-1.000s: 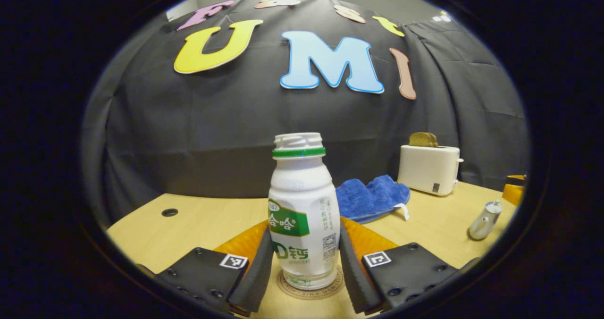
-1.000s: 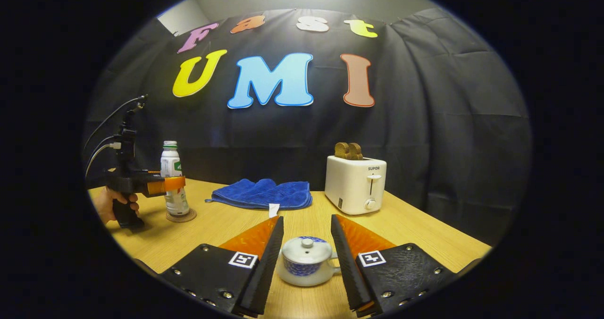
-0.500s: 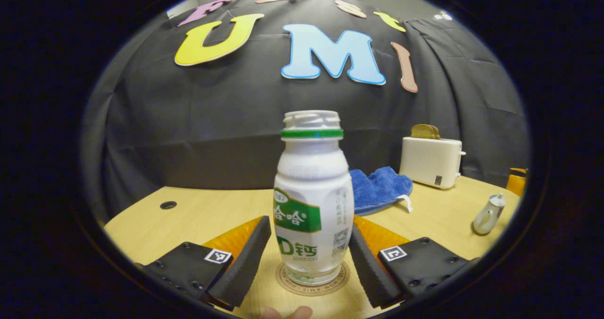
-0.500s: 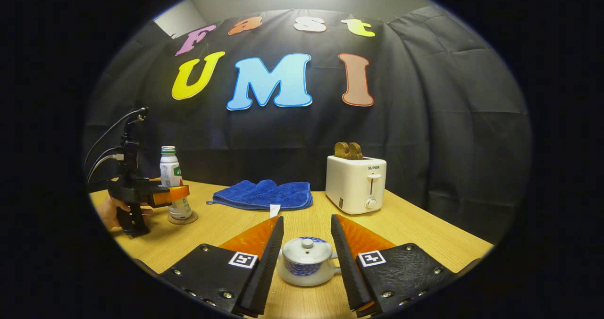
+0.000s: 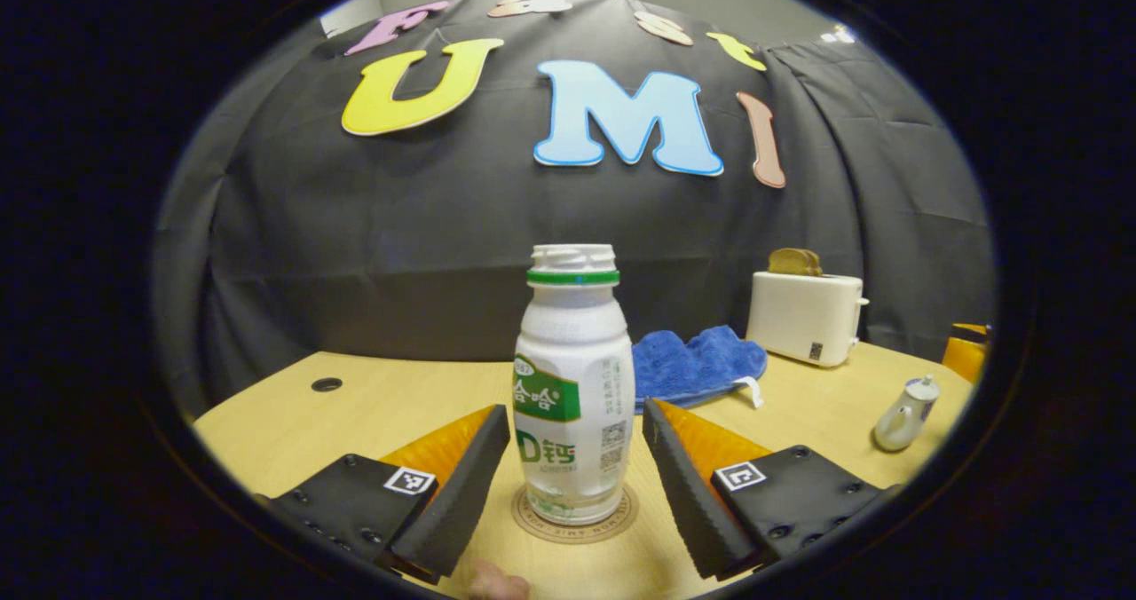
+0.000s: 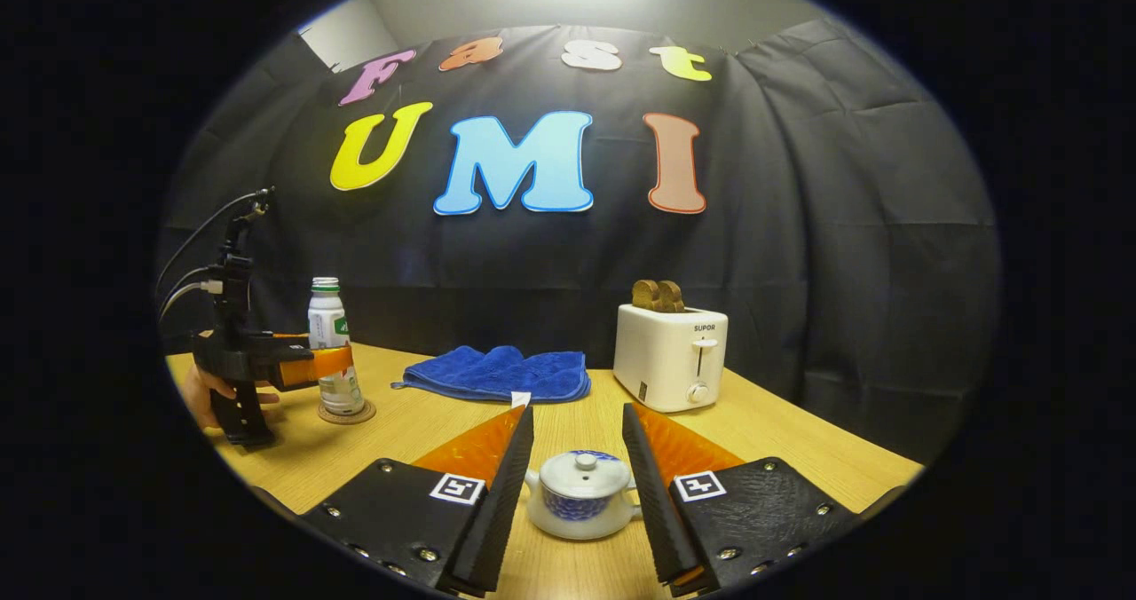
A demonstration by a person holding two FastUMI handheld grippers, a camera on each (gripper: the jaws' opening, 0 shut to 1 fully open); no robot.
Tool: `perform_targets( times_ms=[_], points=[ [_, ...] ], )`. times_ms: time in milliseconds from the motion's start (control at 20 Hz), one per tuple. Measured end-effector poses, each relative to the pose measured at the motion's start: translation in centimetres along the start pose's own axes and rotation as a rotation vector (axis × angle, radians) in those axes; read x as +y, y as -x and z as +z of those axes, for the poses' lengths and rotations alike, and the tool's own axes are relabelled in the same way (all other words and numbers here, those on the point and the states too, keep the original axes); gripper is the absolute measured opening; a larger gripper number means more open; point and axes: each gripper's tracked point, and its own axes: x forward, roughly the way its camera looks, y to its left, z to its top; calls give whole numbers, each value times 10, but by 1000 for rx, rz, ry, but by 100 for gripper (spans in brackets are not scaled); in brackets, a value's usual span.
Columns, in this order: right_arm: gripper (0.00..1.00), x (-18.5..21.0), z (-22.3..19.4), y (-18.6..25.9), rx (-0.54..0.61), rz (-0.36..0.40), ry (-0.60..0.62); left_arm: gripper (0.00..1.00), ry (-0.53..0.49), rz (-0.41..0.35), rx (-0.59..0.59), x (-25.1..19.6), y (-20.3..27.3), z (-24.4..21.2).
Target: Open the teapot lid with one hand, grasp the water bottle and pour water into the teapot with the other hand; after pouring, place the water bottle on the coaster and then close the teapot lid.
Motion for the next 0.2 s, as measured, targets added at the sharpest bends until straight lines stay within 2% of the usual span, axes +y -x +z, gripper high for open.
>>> perform_targets(
  times_ms=[200],
  points=[
    [63,30,1,22,-3,42,15,99,10,32,-18,-10,64,6]
  ],
)
